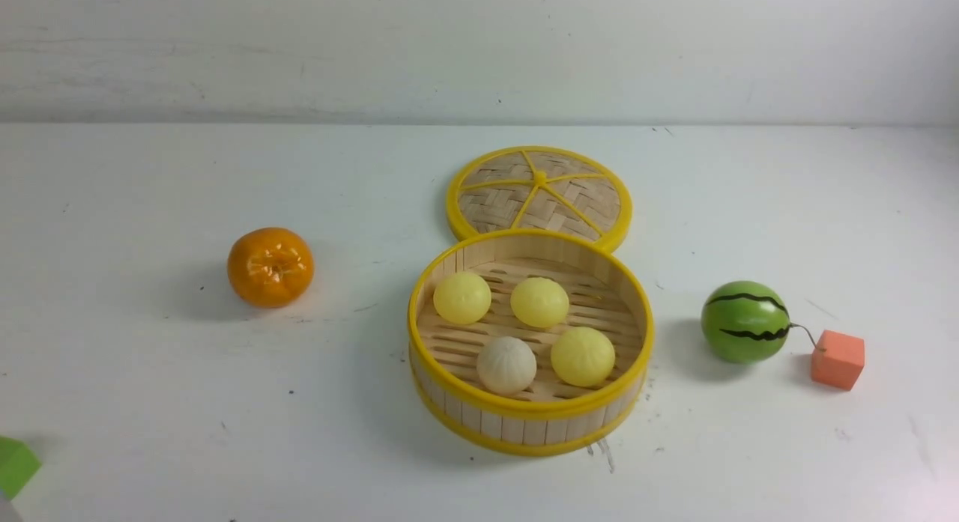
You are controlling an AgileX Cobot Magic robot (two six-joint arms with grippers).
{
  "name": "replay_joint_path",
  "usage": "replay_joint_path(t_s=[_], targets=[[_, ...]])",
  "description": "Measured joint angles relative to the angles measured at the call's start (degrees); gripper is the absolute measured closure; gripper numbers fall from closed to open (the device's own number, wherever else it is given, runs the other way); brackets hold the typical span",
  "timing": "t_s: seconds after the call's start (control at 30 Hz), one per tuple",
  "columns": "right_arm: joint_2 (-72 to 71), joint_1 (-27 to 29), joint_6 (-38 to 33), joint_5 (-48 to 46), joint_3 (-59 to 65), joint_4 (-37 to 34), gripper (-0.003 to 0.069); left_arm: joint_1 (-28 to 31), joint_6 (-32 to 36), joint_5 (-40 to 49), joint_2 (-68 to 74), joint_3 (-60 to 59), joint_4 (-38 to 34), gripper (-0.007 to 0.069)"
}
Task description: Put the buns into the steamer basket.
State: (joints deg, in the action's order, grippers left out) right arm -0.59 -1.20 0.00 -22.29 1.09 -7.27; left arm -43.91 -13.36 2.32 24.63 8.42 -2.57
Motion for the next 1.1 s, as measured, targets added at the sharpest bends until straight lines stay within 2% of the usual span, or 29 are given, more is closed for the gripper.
replay_joint_path(t_s=[0.23,0.37,0.43,0.47,0.5,0.57,0.67,0.87,1.1], targets=[[0.00,0.00,0.00,0.00,0.00,-0.09,0.0637,1.44,1.28,-0.97,-0.76,-0.66,1.41,0.0418],[0.00,0.00,0.00,0.00,0.00,-0.14,0.0633,9.04,1.28,-1.11,-5.29,-1.94,0.21,0.0449],[0.00,0.00,0.00,0.00,0.00,-0.14,0.0628,17.59,1.28,-0.78,-11.28,-3.52,-2.40,0.0526],[0.00,0.00,0.00,0.00,0.00,-0.14,0.0628,18.94,1.28,-0.72,-11.75,-3.65,-2.50,0.0533],[0.00,0.00,0.00,0.00,0.00,-0.14,0.0627,24.03,1.28,0.08,-15.92,-5.01,-3.01,0.0592],[0.00,0.00,0.00,0.00,0.00,-0.14,0.0627,28.83,1.28,1.09,-19.51,-6.86,-3.33,0.0638],[0.00,0.00,0.00,0.00,0.00,-0.14,0.0625,33.88,1.28,5.55,-24.49,-9.56,-4.39,0.0638],[-0.02,0.00,0.00,-0.06,0.00,-0.14,0.0617,35.12,1.28,18.93,-25.23,-10.18,-6.52,0.0638],[-0.02,0.00,0.00,-0.13,0.00,-0.14,0.0608,35.12,1.28,19.66,-25.23,-10.18,-8.01,0.0638]])
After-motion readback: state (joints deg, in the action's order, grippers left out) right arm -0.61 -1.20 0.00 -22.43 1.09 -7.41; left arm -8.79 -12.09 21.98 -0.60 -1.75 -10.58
